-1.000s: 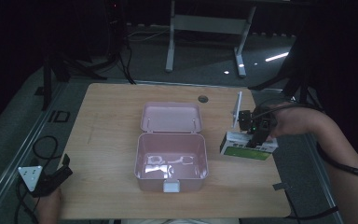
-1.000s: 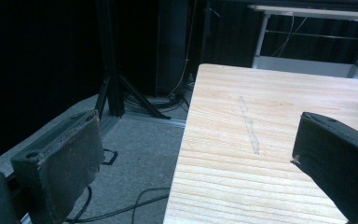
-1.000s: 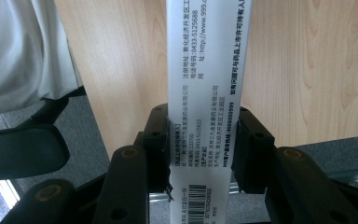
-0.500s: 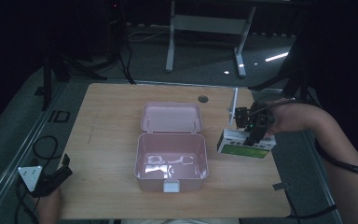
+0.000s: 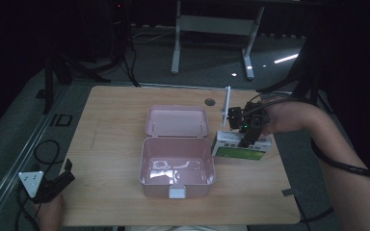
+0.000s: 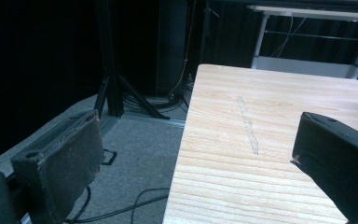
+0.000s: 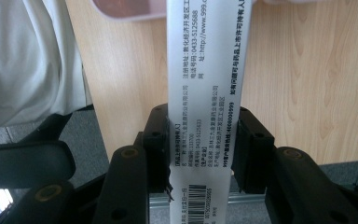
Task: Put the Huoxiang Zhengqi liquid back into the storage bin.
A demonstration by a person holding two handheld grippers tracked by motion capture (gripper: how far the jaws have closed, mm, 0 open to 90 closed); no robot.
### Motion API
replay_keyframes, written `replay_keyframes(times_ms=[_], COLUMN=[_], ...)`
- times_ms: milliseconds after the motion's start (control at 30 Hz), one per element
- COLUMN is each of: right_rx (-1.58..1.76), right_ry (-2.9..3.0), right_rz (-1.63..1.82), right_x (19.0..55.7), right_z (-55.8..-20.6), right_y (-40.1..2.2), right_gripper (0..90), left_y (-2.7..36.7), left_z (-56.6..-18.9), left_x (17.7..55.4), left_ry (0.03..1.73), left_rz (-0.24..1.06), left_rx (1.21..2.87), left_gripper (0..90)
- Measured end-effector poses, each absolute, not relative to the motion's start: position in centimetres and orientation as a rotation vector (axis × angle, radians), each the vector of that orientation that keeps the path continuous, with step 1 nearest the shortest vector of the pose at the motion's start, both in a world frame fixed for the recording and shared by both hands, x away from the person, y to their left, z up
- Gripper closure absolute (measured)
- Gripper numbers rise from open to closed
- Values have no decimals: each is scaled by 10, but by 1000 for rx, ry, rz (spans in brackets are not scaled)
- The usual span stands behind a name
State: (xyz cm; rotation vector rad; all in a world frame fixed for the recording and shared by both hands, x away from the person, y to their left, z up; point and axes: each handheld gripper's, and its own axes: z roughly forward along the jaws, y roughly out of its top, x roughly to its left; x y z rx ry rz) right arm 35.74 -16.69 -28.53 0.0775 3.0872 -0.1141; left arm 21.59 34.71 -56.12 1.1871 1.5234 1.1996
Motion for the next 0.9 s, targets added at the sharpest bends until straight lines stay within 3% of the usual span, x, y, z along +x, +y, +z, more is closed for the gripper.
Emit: replay_keyframes(times_ms=[900], right_rx=[-44], right_ry=[3115], right_rz=[-134], right_x=[356], right_z=[-299], right_y=[-80], right_gripper=[620], left_y=[348], left_z=[-561], left_x=[216], left_ry=[1517], left_rz=[1189], left_rx=[1189], left_gripper=[21])
